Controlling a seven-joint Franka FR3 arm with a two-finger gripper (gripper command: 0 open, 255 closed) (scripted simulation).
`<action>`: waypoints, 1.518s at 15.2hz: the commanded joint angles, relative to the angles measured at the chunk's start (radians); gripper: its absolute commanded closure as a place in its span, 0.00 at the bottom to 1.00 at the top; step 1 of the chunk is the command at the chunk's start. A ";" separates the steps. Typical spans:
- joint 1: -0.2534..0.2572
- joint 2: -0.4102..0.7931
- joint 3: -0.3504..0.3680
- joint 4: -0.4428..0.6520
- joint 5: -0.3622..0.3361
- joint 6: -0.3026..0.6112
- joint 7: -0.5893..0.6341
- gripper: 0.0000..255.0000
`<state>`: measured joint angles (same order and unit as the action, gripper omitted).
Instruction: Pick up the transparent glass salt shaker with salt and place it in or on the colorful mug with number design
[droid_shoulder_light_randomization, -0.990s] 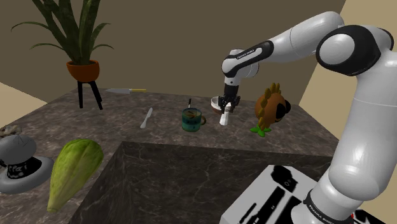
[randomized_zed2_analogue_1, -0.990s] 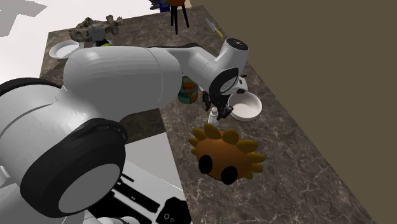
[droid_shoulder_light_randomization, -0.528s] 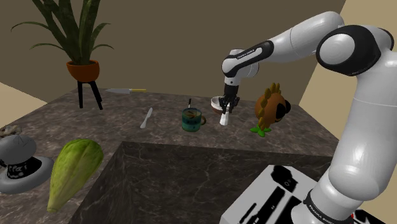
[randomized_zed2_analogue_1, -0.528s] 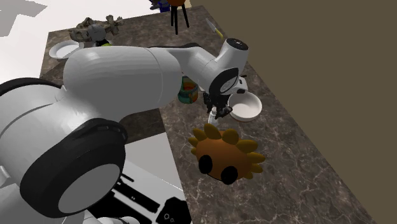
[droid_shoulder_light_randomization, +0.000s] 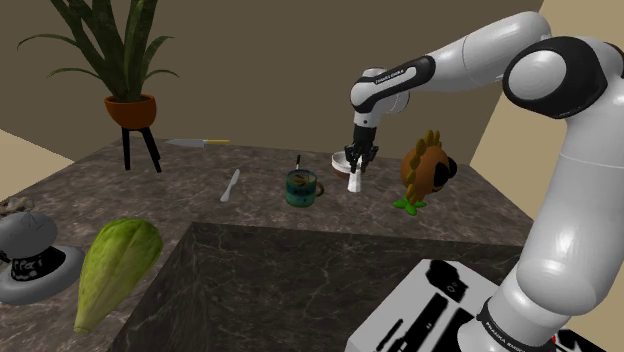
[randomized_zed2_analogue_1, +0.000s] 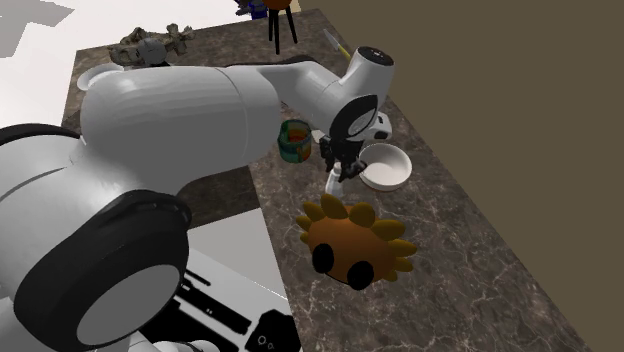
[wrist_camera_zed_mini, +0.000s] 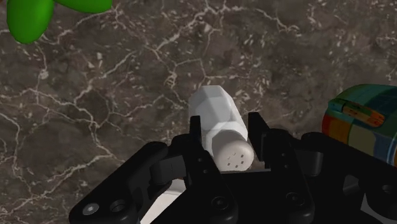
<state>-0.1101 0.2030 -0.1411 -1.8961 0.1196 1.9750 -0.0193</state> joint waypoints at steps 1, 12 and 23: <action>0.000 -0.011 -0.001 0.013 -0.003 -0.024 0.003 1.00; 0.000 -0.052 -0.003 0.110 -0.014 -0.161 0.018 1.00; -0.002 -0.067 -0.005 0.238 -0.019 -0.304 0.030 1.00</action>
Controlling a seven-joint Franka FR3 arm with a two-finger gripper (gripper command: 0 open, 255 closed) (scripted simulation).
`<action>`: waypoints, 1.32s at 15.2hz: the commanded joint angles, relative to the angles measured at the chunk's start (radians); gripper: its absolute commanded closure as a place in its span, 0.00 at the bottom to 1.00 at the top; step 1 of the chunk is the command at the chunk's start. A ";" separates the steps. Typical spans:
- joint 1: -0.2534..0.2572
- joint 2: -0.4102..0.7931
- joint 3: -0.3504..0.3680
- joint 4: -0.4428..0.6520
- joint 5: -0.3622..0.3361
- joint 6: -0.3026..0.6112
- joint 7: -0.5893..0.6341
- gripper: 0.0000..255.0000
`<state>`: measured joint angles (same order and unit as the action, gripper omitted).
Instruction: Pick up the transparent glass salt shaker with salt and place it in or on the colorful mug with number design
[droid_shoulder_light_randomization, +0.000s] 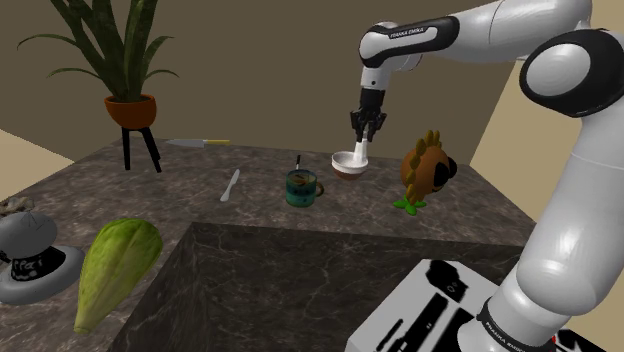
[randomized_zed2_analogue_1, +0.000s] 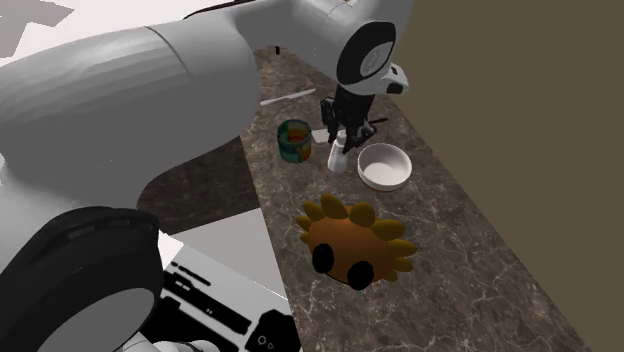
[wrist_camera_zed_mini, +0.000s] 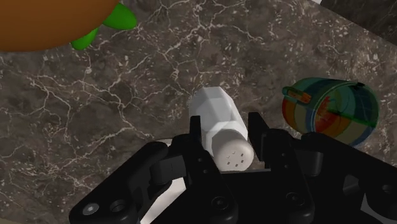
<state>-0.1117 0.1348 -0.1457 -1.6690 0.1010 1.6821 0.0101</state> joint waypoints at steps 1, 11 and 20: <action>0.000 0.001 0.000 0.024 0.000 -0.024 0.002 1.00; 0.079 0.084 0.061 0.214 0.014 -0.117 0.153 1.00; 0.175 0.261 0.120 0.507 0.022 -0.215 0.321 1.00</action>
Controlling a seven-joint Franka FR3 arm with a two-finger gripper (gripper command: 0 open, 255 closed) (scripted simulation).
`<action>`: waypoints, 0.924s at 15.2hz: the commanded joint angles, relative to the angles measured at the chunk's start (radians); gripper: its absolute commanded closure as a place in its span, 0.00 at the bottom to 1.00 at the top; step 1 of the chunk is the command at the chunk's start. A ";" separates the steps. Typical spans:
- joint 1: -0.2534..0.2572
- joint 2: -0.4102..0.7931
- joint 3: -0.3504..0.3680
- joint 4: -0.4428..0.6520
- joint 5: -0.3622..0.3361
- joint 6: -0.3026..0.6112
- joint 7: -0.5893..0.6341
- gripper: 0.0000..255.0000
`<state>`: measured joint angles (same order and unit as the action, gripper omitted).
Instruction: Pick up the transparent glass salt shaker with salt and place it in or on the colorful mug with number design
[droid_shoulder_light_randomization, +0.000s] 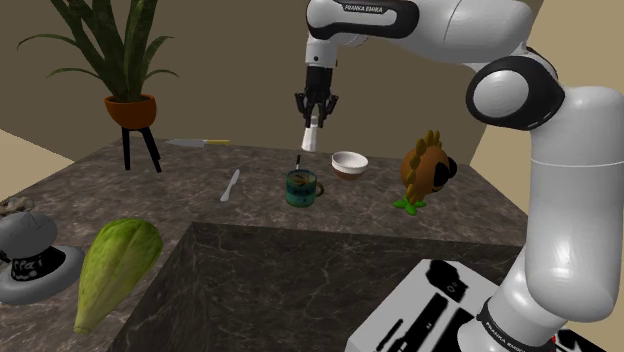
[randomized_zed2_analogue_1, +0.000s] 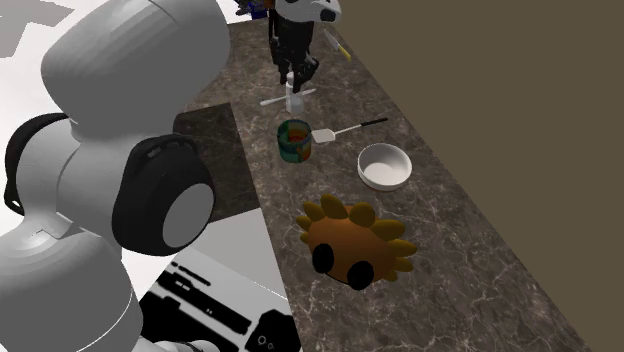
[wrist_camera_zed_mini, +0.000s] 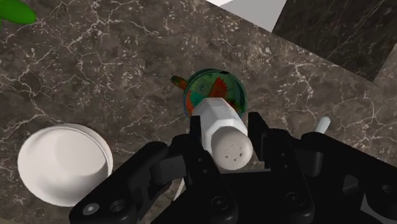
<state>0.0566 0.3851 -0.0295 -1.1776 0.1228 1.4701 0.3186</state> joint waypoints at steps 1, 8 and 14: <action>0.008 0.006 0.003 -0.006 0.000 0.014 0.010 1.00; 0.011 -0.019 0.003 -0.138 -0.001 0.120 0.000 1.00; 0.013 -0.026 0.003 -0.229 0.000 0.204 -0.009 1.00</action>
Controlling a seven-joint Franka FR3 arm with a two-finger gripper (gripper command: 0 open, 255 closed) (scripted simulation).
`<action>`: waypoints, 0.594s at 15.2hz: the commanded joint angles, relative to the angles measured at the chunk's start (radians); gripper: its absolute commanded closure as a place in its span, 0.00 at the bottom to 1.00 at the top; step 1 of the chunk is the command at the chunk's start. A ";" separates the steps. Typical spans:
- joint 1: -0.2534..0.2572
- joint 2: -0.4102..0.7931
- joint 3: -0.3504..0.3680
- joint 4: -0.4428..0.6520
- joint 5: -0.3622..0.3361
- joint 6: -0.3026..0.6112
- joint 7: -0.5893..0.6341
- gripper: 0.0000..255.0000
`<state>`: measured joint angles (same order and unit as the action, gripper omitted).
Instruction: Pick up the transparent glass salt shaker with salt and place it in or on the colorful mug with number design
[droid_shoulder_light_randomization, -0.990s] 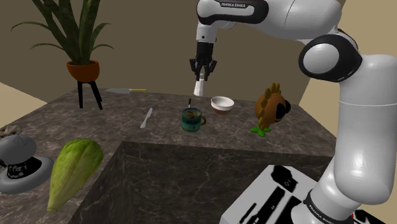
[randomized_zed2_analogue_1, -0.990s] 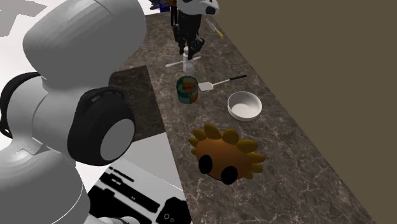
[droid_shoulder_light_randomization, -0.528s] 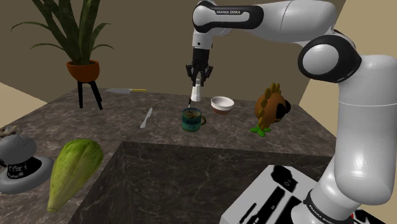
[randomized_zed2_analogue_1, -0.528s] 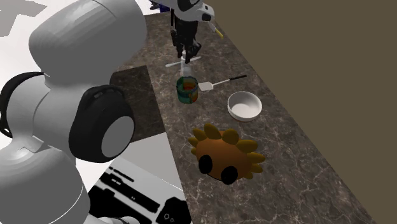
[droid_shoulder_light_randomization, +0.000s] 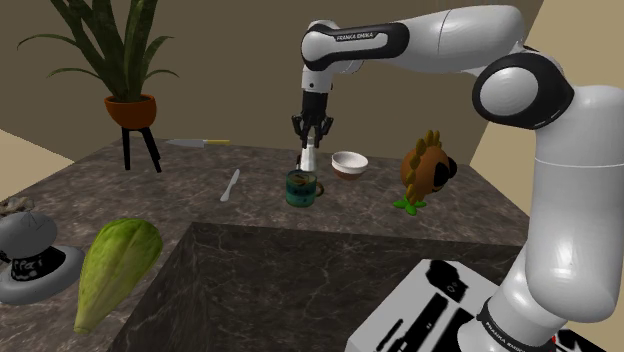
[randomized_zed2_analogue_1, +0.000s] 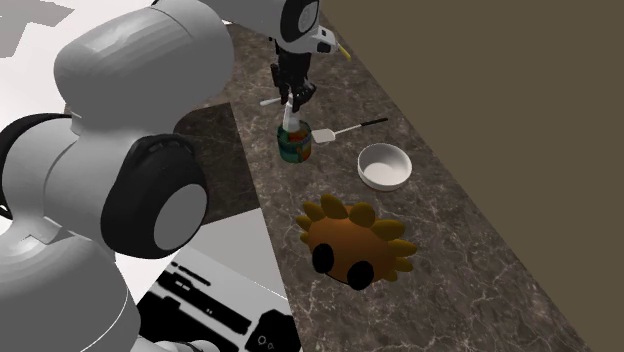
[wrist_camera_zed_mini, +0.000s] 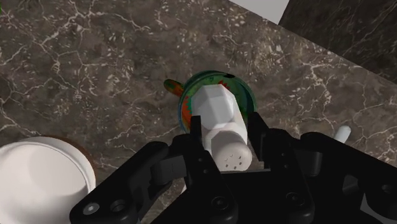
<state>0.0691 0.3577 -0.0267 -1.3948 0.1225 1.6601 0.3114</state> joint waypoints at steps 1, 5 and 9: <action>0.000 0.001 0.000 -0.025 0.000 0.027 -0.003 1.00; 0.001 0.003 0.000 -0.076 0.001 0.080 -0.008 1.00; 0.001 0.004 0.000 -0.082 0.002 0.086 -0.009 1.00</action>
<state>0.0704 0.3609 -0.0265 -1.4767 0.1241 1.7449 0.3025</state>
